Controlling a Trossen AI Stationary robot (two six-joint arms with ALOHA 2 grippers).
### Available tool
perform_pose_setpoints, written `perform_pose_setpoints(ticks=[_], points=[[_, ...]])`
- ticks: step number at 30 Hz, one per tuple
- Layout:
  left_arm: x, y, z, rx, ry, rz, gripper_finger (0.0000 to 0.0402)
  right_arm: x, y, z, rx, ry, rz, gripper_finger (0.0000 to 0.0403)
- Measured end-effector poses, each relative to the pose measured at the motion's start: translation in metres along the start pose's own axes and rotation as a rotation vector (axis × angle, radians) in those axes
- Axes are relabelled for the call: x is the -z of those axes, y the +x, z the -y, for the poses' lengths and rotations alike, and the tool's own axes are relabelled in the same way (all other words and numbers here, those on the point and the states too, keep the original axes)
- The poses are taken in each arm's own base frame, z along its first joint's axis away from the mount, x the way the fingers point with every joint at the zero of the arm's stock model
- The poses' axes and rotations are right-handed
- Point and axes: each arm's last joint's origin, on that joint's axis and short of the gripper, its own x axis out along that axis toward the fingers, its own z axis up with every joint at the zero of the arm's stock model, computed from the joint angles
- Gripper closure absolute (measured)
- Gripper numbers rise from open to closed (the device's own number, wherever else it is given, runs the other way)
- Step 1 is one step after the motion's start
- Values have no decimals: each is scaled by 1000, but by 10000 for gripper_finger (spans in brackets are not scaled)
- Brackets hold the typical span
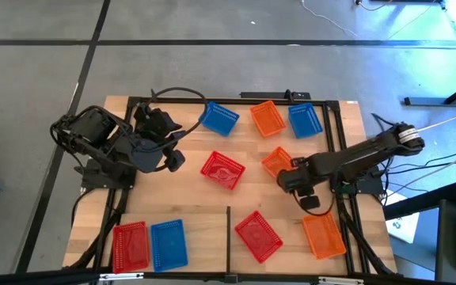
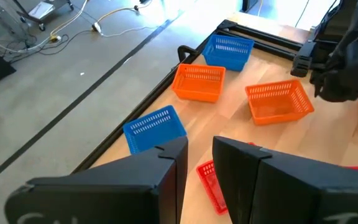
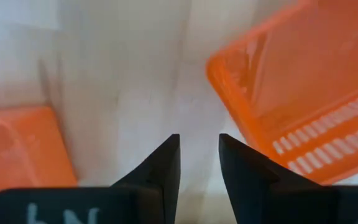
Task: Stack baskets on shelf by color
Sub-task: Put the middle orange bin on the shelf
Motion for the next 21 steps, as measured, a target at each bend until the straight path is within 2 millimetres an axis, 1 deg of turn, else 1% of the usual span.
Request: perform_pose_setpoints(ticks=[3,7,10,14,17,21], points=[[0,0,0,0,-3,0,334,2,-10,0,34,-68,70,293],[0,0,0,0,-3,0,334,2,-12,1,65,-173,95,293],[0,0,0,0,-3,0,334,-1,-8,1,69,-218,107,293],[0,0,0,0,-3,0,334,1,1,1,60,-271,106,293],[0,0,0,0,-3,0,334,0,1,2,92,-304,115,293],[0,0,0,0,-3,0,334,-1,2,4,64,-296,113,293]])
